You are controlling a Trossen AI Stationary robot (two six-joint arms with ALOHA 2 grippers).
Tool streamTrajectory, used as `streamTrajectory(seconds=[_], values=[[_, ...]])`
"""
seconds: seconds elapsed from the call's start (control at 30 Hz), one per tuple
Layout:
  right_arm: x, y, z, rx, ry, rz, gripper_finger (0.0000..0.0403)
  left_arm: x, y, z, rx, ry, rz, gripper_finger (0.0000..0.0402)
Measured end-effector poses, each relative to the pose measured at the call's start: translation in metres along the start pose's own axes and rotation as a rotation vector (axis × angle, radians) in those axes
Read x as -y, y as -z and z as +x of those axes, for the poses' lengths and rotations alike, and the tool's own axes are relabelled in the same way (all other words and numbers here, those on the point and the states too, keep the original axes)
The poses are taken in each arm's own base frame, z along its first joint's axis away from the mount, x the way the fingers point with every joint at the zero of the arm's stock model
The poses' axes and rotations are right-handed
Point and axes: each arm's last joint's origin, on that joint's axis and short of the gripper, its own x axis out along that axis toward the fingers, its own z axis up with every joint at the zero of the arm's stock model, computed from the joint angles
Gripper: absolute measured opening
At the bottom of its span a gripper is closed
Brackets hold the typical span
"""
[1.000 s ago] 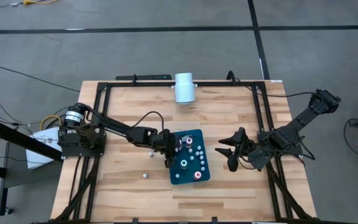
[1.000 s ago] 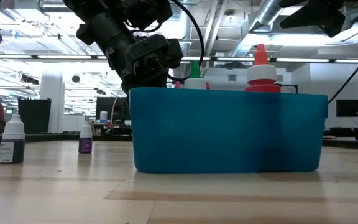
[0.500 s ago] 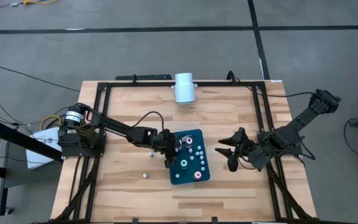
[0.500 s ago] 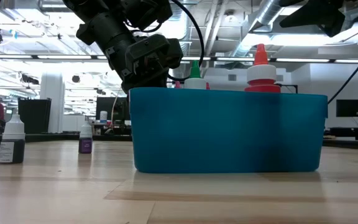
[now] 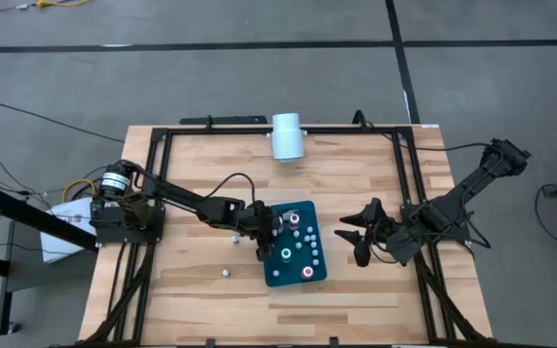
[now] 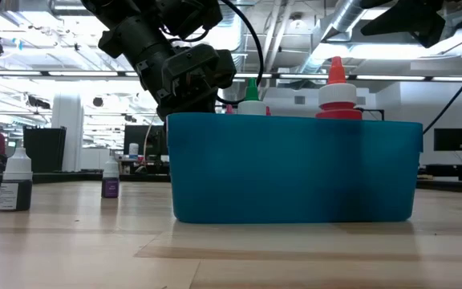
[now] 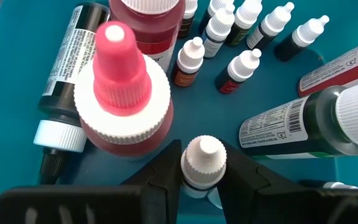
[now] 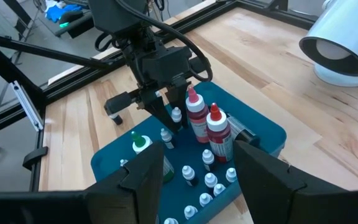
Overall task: Pick & Place food coloring
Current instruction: Put the small green food coloring bottle into the blue bin
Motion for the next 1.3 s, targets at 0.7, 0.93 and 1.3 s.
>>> streamTrajectory(seconds=[0.7,0.93,1.3], values=[[0.0000,0.0000,0.0000,-0.001,-0.001,-0.001,0.0182,-0.0001,0.0000,0.0000,0.001,-0.001,-0.046,0.0078],[0.0000,0.0000,0.0000,-0.001,-0.001,0.000,0.0182,0.0004,0.0002,0.0000,-0.006,0.014,-0.046,0.0078],[0.0000,0.0000,0.0000,-0.001,-0.001,-0.001,0.0182,0.0014,0.0004,0.0000,-0.017,0.043,-0.048,0.0123]])
